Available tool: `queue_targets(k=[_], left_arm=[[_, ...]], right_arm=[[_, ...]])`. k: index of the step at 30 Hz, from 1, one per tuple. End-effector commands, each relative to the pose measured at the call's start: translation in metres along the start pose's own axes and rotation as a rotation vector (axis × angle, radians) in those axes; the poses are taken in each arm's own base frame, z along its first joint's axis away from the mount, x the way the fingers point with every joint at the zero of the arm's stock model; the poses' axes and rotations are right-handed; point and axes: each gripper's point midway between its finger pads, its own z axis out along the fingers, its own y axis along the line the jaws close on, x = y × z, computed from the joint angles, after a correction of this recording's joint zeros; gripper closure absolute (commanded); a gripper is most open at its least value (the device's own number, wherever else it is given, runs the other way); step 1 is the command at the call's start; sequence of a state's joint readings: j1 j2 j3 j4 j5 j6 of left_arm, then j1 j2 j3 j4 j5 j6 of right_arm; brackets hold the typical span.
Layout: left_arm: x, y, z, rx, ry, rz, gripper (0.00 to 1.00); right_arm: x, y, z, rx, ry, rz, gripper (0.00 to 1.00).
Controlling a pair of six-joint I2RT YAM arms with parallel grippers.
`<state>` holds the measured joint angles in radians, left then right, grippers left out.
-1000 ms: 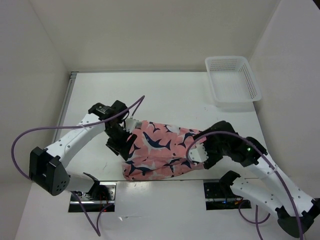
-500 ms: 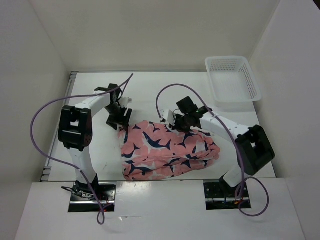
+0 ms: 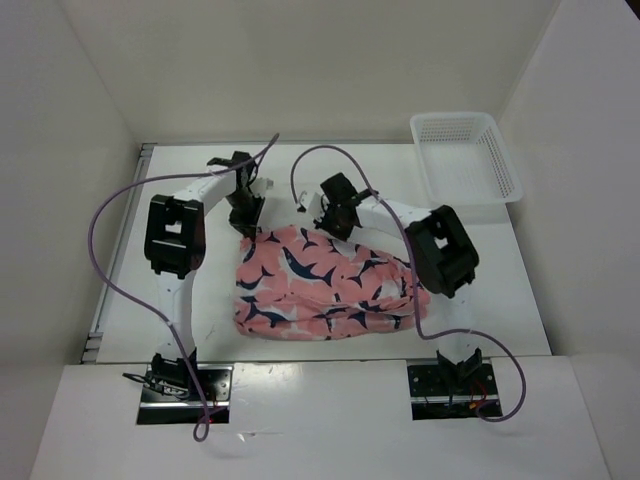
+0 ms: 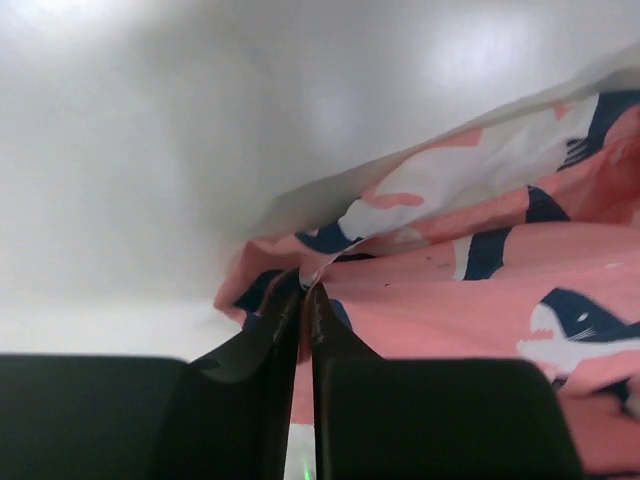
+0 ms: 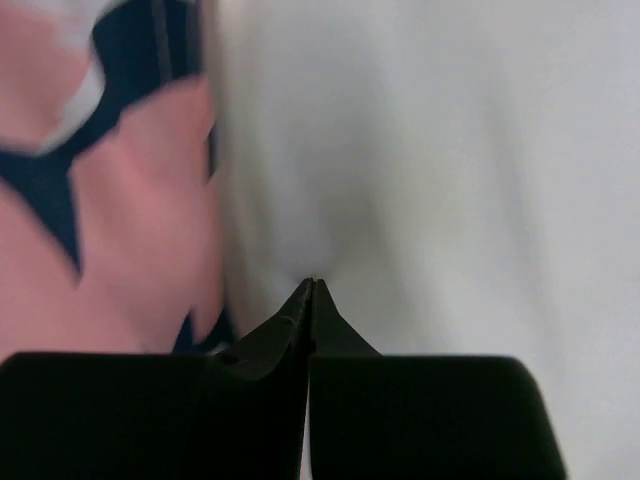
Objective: Fold and stack the shorts
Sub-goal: Fold the shorts
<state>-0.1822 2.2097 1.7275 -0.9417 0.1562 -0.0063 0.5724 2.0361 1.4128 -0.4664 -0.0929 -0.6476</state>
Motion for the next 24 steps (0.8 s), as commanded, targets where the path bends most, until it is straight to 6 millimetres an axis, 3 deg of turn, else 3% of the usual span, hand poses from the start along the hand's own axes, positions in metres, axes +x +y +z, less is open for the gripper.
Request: queue_targets(k=[1,2,3,4,5,6,7,8,9,10,11,12,13,14,15,16,17,18,19,20,21,22,23,24], left_arm=[[-0.077,0.053,0.001,-0.121,-0.210,-0.024,0.86],[-0.114,0.055,-0.023,-0.144,-0.315,-0.010,0.86],[-0.121,0.057,-0.018,-0.144,-0.312,-0.011,0.85],[-0.133,0.059,-0.026,-0.158,-0.338,-0.009,0.83],[-0.145,0.059,-0.035,-0.161,-0.368,-0.005,0.80],[-0.161,0.058,-0.052,-0.166,-0.415,0.001,0.73],[-0.168,0.057,-0.061,-0.168,-0.437,0.004,0.52],[-0.172,0.055,-0.072,-0.170,-0.458,0.007,0.41],[-0.178,0.054,-0.085,-0.173,-0.490,0.011,0.33],[-0.176,0.057,-0.094,-0.168,-0.498,0.003,0.24],[-0.175,0.060,-0.115,-0.168,-0.531,-0.005,0.22],[-0.171,0.059,-0.124,-0.147,-0.540,-0.005,0.20],[-0.160,0.060,-0.120,-0.134,-0.511,-0.016,0.19],[-0.155,0.061,-0.145,-0.132,-0.550,-0.021,0.19],[-0.146,0.055,-0.147,-0.108,-0.539,-0.017,0.19],[-0.137,0.053,-0.174,-0.117,-0.583,-0.017,0.19],[-0.114,0.054,-0.145,-0.107,-0.510,-0.031,0.19],[-0.099,0.052,-0.138,-0.105,-0.491,-0.035,0.19],[-0.084,0.049,-0.151,-0.120,-0.515,-0.033,0.19],[-0.075,0.051,-0.143,-0.134,-0.517,-0.036,0.19],[-0.042,0.051,-0.109,-0.146,-0.418,-0.049,0.19],[-0.034,0.049,-0.112,-0.147,-0.425,-0.048,0.19],[-0.027,0.053,-0.105,-0.147,-0.402,-0.061,0.19],[-0.027,0.054,-0.105,-0.128,-0.405,-0.068,0.19]], right_arm=[[-0.036,-0.072,0.020,0.210,-0.074,0.165,1.00],[-0.073,-0.099,0.007,0.267,-0.152,0.185,1.00],[-0.074,-0.104,0.024,0.267,-0.137,0.197,1.00],[-0.086,-0.112,0.024,0.275,-0.152,0.206,1.00],[-0.115,-0.131,0.004,0.307,-0.212,0.217,1.00],[-0.123,-0.140,0.001,0.309,-0.236,0.250,1.00],[-0.142,-0.152,-0.009,0.333,-0.286,0.264,1.00],[-0.150,-0.156,-0.018,0.342,-0.309,0.277,1.00],[-0.157,-0.159,-0.024,0.347,-0.335,0.312,1.00],[-0.165,-0.163,-0.046,0.370,-0.368,0.330,1.00],[-0.171,-0.165,-0.061,0.379,-0.394,0.343,0.97],[-0.171,-0.163,-0.070,0.379,-0.401,0.357,0.95],[-0.168,-0.154,-0.087,0.357,-0.405,0.352,0.92],[-0.170,-0.140,-0.094,0.330,-0.410,0.339,0.85],[-0.144,-0.116,-0.080,0.262,-0.335,0.350,0.80],[-0.150,-0.099,-0.114,0.200,-0.392,0.330,0.75],[-0.141,-0.083,-0.119,0.153,-0.382,0.310,0.63],[-0.108,-0.052,-0.105,0.073,-0.300,0.302,0.59],[-0.097,-0.039,-0.110,0.042,-0.288,0.261,0.55],[-0.098,-0.029,-0.140,0.033,-0.341,0.225,0.50],[-0.072,-0.008,-0.133,-0.012,-0.291,0.214,0.48],[-0.066,-0.002,-0.139,-0.017,-0.294,0.171,0.46],[-0.065,0.005,-0.159,-0.018,-0.329,0.130,0.44],[-0.050,0.016,-0.153,-0.041,-0.304,0.112,0.40]])
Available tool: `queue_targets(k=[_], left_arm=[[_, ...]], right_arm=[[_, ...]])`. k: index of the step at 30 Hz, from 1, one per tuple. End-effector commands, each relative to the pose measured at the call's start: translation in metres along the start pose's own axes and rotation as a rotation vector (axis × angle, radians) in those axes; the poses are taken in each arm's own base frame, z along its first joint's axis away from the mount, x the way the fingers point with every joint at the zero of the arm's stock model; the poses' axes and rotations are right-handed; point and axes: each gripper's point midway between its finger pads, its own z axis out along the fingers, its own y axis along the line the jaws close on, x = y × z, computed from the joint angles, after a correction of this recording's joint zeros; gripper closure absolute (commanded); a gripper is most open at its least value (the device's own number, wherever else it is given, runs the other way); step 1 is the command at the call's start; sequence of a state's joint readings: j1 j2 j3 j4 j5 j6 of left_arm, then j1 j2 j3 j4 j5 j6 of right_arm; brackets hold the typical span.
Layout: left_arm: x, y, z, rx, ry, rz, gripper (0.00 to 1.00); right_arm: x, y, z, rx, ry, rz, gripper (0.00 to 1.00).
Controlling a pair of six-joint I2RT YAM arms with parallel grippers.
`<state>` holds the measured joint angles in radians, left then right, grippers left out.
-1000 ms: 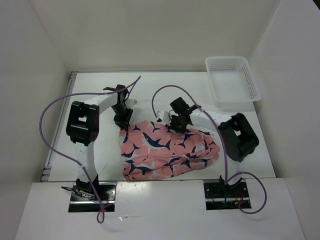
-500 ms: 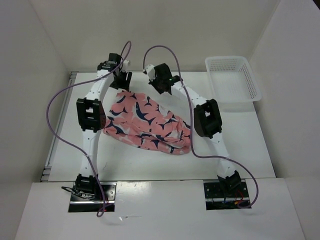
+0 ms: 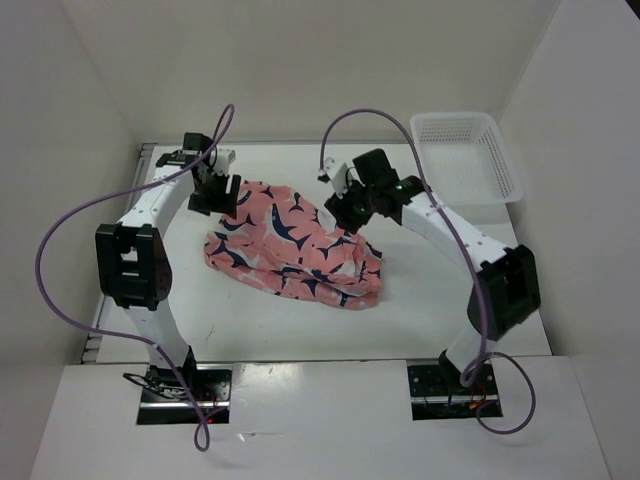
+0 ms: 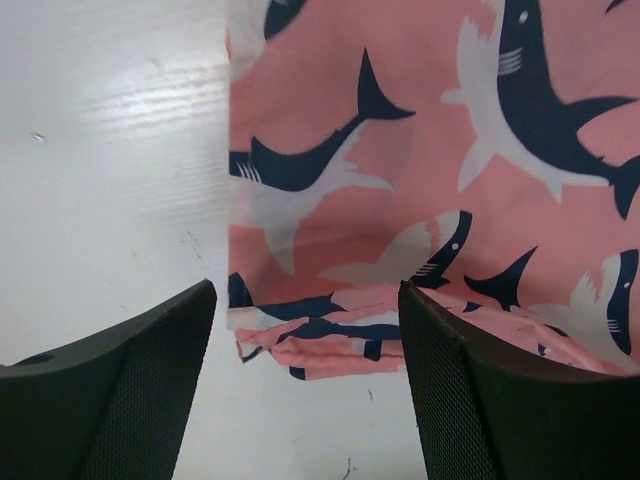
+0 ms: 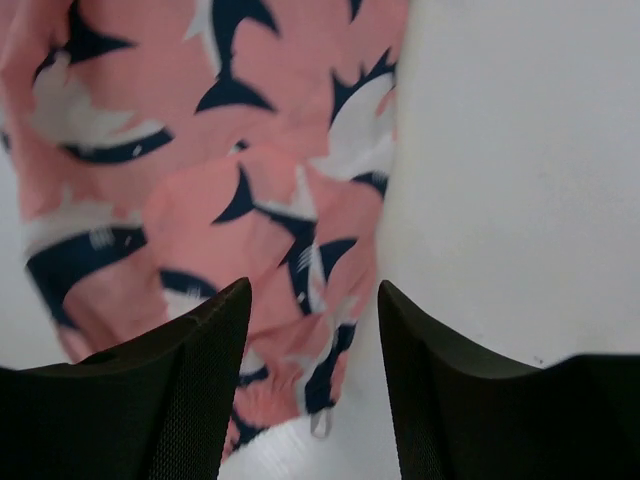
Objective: Fold and stack the shorts
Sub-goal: Fold the shorts
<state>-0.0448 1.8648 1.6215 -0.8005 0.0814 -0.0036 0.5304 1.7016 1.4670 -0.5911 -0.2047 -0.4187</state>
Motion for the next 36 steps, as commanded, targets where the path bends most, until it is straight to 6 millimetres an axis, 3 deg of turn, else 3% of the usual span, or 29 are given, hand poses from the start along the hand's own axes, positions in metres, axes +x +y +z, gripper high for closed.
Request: queue_targets(k=[1,2,6,9,12,15,20,23,29,32,36], left_arm=[[0.006,-0.001,0.012,0.022,-0.008,0.000,0.19],[0.009,-0.001,0.018,0.023,0.008,-0.002,0.18],[0.032,-0.006,0.032,0.063,0.111,-0.017,0.18],[0.053,-0.010,0.035,0.080,0.175,-0.028,0.18],[0.056,-0.008,0.024,0.076,0.165,-0.035,0.19],[0.075,-0.010,0.018,0.081,0.232,-0.045,0.26],[0.089,-0.004,0.011,0.051,0.275,-0.055,0.33],[0.089,0.005,0.006,0.031,0.269,-0.073,0.29],[0.053,0.025,-0.036,-0.010,0.139,-0.103,0.24],[0.065,0.032,-0.051,-0.056,0.146,-0.109,0.24],[0.090,0.038,-0.046,-0.108,0.172,-0.107,0.23]], right_arm=[[0.020,0.036,-0.024,-0.120,-0.007,-0.114,0.40],[0.022,0.045,-0.025,-0.148,-0.012,-0.130,0.40],[0.066,0.073,-0.029,-0.273,0.083,-0.148,0.40],[0.084,0.077,-0.040,-0.286,0.141,-0.187,0.39],[0.095,0.084,-0.050,-0.318,0.171,-0.198,0.39],[0.104,0.098,-0.050,-0.362,0.200,-0.245,0.36],[0.137,0.117,-0.049,-0.397,0.293,-0.320,0.31],[0.144,0.117,-0.046,-0.378,0.304,-0.326,0.26],[0.143,0.110,-0.031,-0.289,0.290,-0.321,0.26],[0.135,0.104,-0.020,-0.240,0.256,-0.296,0.28],[0.130,0.095,-0.012,-0.184,0.235,-0.289,0.31]])
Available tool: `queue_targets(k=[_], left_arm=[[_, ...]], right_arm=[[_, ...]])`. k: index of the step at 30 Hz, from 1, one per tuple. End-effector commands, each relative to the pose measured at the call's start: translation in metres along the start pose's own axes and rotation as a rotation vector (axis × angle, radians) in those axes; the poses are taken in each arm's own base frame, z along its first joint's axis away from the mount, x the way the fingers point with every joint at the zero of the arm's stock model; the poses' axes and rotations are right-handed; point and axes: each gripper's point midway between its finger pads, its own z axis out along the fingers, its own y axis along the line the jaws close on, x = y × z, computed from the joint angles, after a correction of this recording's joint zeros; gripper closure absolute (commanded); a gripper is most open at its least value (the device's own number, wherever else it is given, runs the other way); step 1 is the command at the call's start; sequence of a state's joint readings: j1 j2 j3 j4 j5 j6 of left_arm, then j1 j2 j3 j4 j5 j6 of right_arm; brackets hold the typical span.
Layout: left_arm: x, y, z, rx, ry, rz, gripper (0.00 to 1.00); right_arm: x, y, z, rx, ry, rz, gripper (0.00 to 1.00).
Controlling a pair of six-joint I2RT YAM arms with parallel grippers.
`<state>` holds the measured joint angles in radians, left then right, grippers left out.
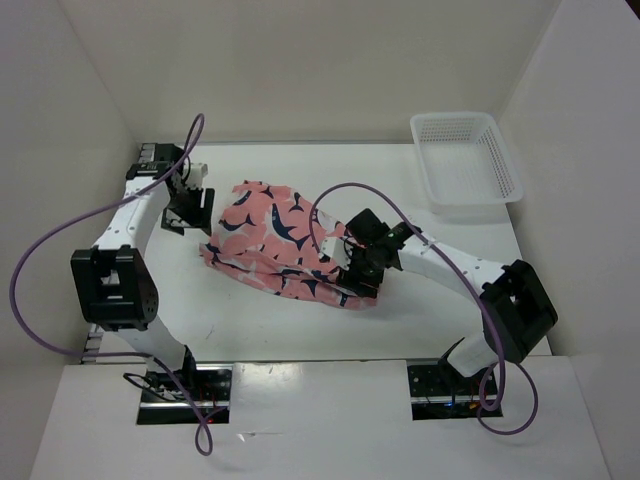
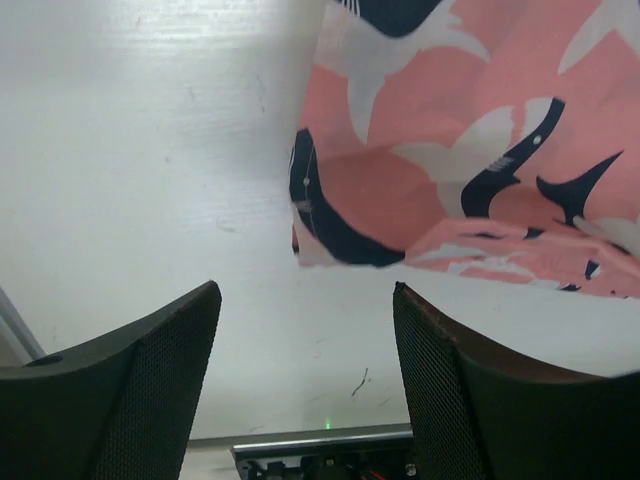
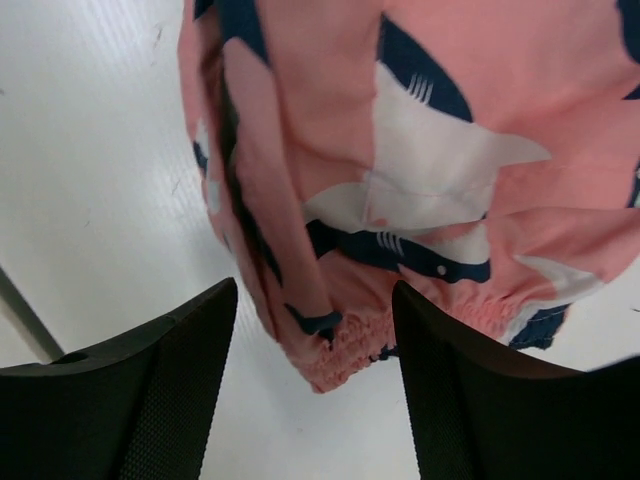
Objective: Fold and stack the shorts
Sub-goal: Fold the shorts
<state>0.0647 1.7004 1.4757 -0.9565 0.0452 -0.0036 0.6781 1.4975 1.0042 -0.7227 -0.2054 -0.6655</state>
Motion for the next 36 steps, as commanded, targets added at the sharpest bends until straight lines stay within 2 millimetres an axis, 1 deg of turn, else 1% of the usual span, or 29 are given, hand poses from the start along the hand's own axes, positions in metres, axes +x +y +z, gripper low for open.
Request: queue_targets(k=[1,2,3,4,6,8,9,10,11,12,14,15,16,17,18,19,20,21,22,23,24,28,29,30,32,33,34,35,36], left_arm=[[0.022,0.007,0.001,-0.051,0.030,0.006,0.23],[0.017,0.008,0.001,-0.053,0.012,0.006,0.23],[0.021,0.003,0.004,-0.038,0.025,0.014,0.23],[0.019,-0.001,0.010,-0.043,0.009,0.031,0.23],[0.020,-0.004,0.017,-0.056,0.003,0.052,0.23],[0.019,-0.001,0.027,-0.070,-0.015,0.052,0.23],[0.016,-0.001,0.035,-0.070,-0.016,0.052,0.23],[0.017,-0.001,0.038,-0.069,-0.007,0.052,0.23],[0.013,-0.002,0.039,-0.059,-0.011,0.052,0.23],[0.013,-0.002,0.044,-0.058,0.001,0.052,0.23],[0.012,-0.007,0.048,-0.030,0.011,0.051,0.25],[0.013,-0.007,0.052,-0.029,0.023,0.051,0.28],[0.019,-0.007,0.051,-0.028,0.044,0.050,0.38],[0.026,-0.012,0.052,-0.015,0.067,0.057,0.43],[0.032,-0.012,0.053,-0.014,0.087,0.057,0.47],[0.043,-0.012,0.056,-0.013,0.120,0.055,0.51],[0.047,-0.012,0.058,-0.012,0.131,0.054,0.59],[0.049,-0.011,0.060,-0.012,0.142,0.054,0.63],[0.054,-0.011,0.064,-0.011,0.162,0.053,0.67],[0.059,-0.016,0.066,0.001,0.183,0.060,0.77],[0.056,-0.018,0.063,0.012,0.183,0.059,0.82],[0.053,-0.024,0.064,0.051,0.192,0.055,1.00],[0.053,-0.024,0.064,0.051,0.192,0.055,1.00],[0.053,-0.026,0.063,0.060,0.192,0.054,1.00],[0.049,-0.026,0.062,0.059,0.181,0.055,1.00],[0.037,-0.026,0.062,0.058,0.141,0.058,1.00],[0.029,-0.023,0.062,0.037,0.115,0.061,1.00],[0.006,-0.021,0.059,0.025,0.038,0.067,1.00],[-0.010,-0.018,0.055,0.003,-0.012,0.070,1.00]], right_arm=[[-0.020,-0.018,0.001,0.095,-0.074,0.011,0.32],[-0.016,-0.017,0.003,0.097,-0.062,0.013,0.34],[-0.016,-0.017,0.003,0.097,-0.062,0.013,0.35],[-0.016,-0.017,0.003,0.097,-0.062,0.013,0.35],[-0.015,-0.017,0.005,0.092,-0.054,0.015,0.37],[-0.018,-0.019,0.003,0.097,-0.062,0.013,0.37],[-0.018,-0.019,0.003,0.097,-0.062,0.013,0.37],[-0.018,-0.019,0.003,0.097,-0.062,0.013,0.37],[-0.018,-0.019,0.003,0.097,-0.062,0.013,0.37],[-0.014,-0.018,0.005,0.095,-0.042,0.017,0.40],[-0.014,-0.018,0.005,0.095,-0.042,0.017,0.43],[-0.014,-0.018,0.005,0.095,-0.042,0.017,0.44],[-0.014,-0.018,0.005,0.095,-0.042,0.017,0.49],[-0.014,-0.018,0.005,0.095,-0.042,0.017,0.52],[-0.014,-0.018,0.005,0.095,-0.042,0.017,0.54],[-0.013,-0.020,0.005,0.102,-0.037,0.017,0.61],[-0.013,-0.020,0.005,0.102,-0.037,0.017,0.64],[-0.015,-0.021,0.006,0.102,-0.037,0.026,0.67],[-0.014,-0.022,0.006,0.110,-0.032,0.027,0.74],[-0.018,-0.025,0.003,0.117,-0.042,0.025,0.76],[-0.017,-0.024,0.006,0.112,-0.035,0.026,0.78],[-0.024,-0.028,0.002,0.123,-0.052,0.023,0.85],[-0.023,-0.030,0.001,0.131,-0.047,0.023,0.86],[-0.026,-0.032,-0.001,0.136,-0.054,0.022,0.88],[-0.026,-0.032,-0.001,0.136,-0.054,0.013,0.93],[-0.031,-0.034,-0.003,0.143,-0.064,0.011,0.98],[-0.036,-0.039,-0.007,0.162,-0.073,0.009,1.00],[-0.040,-0.044,-0.011,0.179,-0.077,-0.005,1.00],[-0.052,-0.051,-0.017,0.198,-0.103,-0.010,1.00]])
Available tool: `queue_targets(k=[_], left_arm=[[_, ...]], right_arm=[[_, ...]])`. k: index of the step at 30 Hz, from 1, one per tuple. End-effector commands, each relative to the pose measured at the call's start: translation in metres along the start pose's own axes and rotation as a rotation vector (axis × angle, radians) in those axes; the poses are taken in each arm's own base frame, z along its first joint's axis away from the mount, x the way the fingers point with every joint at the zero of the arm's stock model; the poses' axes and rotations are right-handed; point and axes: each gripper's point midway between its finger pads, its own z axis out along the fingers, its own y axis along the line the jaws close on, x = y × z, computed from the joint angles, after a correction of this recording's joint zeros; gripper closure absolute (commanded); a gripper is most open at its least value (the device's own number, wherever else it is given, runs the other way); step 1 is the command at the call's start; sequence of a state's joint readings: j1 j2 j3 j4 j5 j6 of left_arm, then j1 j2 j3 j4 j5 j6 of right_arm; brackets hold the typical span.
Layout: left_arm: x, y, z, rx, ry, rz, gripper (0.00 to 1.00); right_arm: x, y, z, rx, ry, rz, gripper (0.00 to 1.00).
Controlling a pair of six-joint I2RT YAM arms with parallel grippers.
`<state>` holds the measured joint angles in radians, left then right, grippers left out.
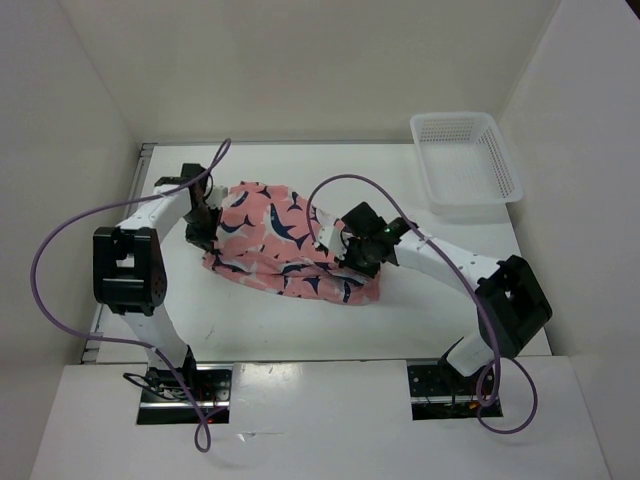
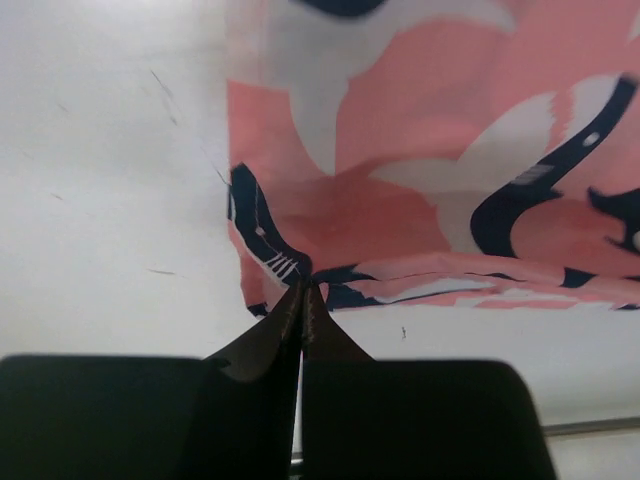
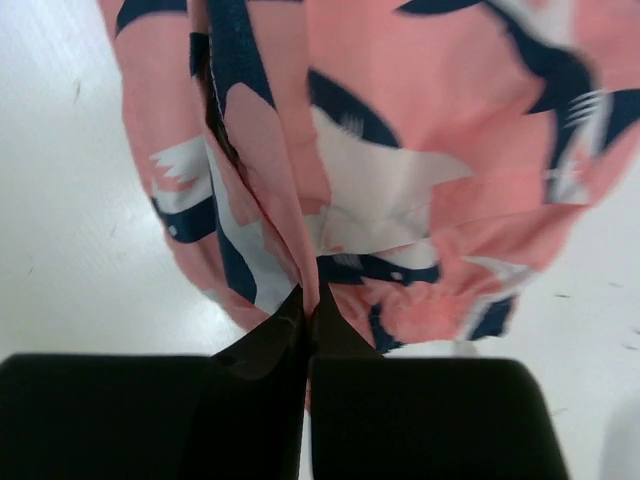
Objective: Fold and stack the shorts
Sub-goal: Fold the shorts
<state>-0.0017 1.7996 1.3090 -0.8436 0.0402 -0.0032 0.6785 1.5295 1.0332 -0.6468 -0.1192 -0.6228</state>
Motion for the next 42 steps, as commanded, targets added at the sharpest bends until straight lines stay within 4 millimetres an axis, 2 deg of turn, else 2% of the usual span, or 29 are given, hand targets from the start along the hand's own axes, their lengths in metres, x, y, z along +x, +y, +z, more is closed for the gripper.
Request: queue_targets(k=[1,2,3,4,6,7,9,10,11,13,14,15,16,18,19,20,21,22,23,25,26,27,30,32,34,36,37,41,42], left_arm=[[-0.068,0.006,-0.026,-0.039,-0.222,0.019,1.00],[-0.089,0.007,-0.034,-0.044,-0.289,0.023,1.00],[-0.120,0.010,-0.060,-0.065,-0.395,0.027,1.00],[-0.139,0.013,-0.076,-0.087,-0.463,0.026,1.00],[-0.179,0.017,-0.103,-0.115,-0.604,0.026,1.00],[-0.204,0.020,-0.138,-0.141,-0.713,0.022,1.00],[-0.238,0.021,-0.161,-0.148,-0.831,0.025,1.00],[-0.262,0.017,-0.187,-0.157,-0.922,0.031,1.00],[-0.272,0.016,-0.199,-0.159,-0.961,0.032,1.00],[-0.287,0.003,-0.211,-0.133,-1.004,0.055,1.00],[-0.289,0.002,-0.220,-0.134,-1.025,0.056,1.00],[-0.289,0.002,-0.220,-0.134,-1.026,0.056,1.00],[-0.288,-0.005,-0.217,-0.119,-1.024,0.069,1.00],[-0.278,-0.004,-0.202,-0.117,-0.991,0.069,1.00],[-0.263,-0.004,-0.181,-0.115,-0.945,0.068,1.00],[-0.253,-0.003,-0.169,-0.114,-0.917,0.067,1.00],[-0.241,0.002,-0.167,-0.120,-0.902,0.058,1.00],[-0.227,0.001,-0.152,-0.107,-0.846,0.061,1.00],[-0.208,0.006,-0.127,-0.109,-0.768,0.051,1.00],[-0.182,0.013,-0.116,-0.119,-0.703,0.036,1.00],[-0.159,0.022,-0.099,-0.136,-0.641,0.017,1.00],[-0.145,0.026,-0.089,-0.138,-0.596,0.007,1.00],[-0.102,0.043,-0.061,-0.169,-0.474,-0.034,1.00],[-0.084,0.045,-0.056,-0.168,-0.430,-0.043,1.00],[-0.066,0.046,-0.041,-0.172,-0.369,-0.046,1.00],[-0.055,0.055,-0.036,-0.229,-0.347,-0.057,1.00],[-0.040,0.057,-0.024,-0.237,-0.301,-0.059,1.00],[-0.017,0.057,-0.006,-0.243,-0.230,-0.059,1.00],[-0.012,0.057,-0.003,-0.242,-0.216,-0.058,1.00]], right_arm=[[-0.049,-0.034,-0.023,0.117,-0.108,-0.049,1.00],[-0.054,-0.043,-0.026,0.146,-0.106,-0.062,1.00],[-0.062,-0.053,-0.034,0.170,-0.129,-0.054,1.00],[-0.077,-0.070,-0.047,0.211,-0.158,-0.054,1.00],[-0.088,-0.101,-0.065,0.280,-0.189,-0.020,1.00],[-0.093,-0.115,-0.073,0.326,-0.209,-0.018,1.00],[-0.085,-0.147,-0.073,0.431,-0.176,0.012,1.00],[-0.092,-0.161,-0.076,0.495,-0.198,0.017,1.00],[-0.080,-0.180,-0.074,0.572,-0.144,0.035,1.00],[-0.076,-0.200,-0.075,0.655,-0.122,0.073,1.00],[-0.077,-0.213,-0.081,0.709,-0.142,0.122,1.00],[-0.075,-0.224,-0.093,0.767,-0.141,0.156,1.00],[-0.075,-0.227,-0.096,0.786,-0.144,0.161,1.00],[-0.076,-0.225,-0.104,0.791,-0.151,0.162,1.00],[-0.077,-0.220,-0.108,0.768,-0.159,0.142,1.00],[-0.071,-0.209,-0.099,0.740,-0.133,0.130,1.00],[-0.070,-0.200,-0.094,0.720,-0.116,0.097,1.00],[-0.071,-0.190,-0.093,0.688,-0.117,0.065,1.00],[-0.061,-0.173,-0.079,0.634,-0.074,0.034,1.00],[-0.070,-0.142,-0.066,0.531,-0.085,-0.044,1.00],[-0.067,-0.125,-0.061,0.469,-0.069,-0.066,1.00],[-0.071,-0.108,-0.053,0.420,-0.071,-0.097,1.00],[-0.066,-0.068,-0.037,0.304,-0.059,-0.165,1.00],[-0.055,-0.044,-0.026,0.232,-0.047,-0.203,1.00],[-0.039,-0.015,-0.015,0.152,-0.012,-0.247,1.00],[-0.032,0.000,-0.011,0.106,-0.019,-0.259,1.00],[-0.020,0.012,-0.003,0.077,0.011,-0.273,1.00],[-0.007,0.024,0.009,0.054,0.015,-0.284,0.96],[-0.002,0.026,0.011,0.047,0.026,-0.283,0.89]])
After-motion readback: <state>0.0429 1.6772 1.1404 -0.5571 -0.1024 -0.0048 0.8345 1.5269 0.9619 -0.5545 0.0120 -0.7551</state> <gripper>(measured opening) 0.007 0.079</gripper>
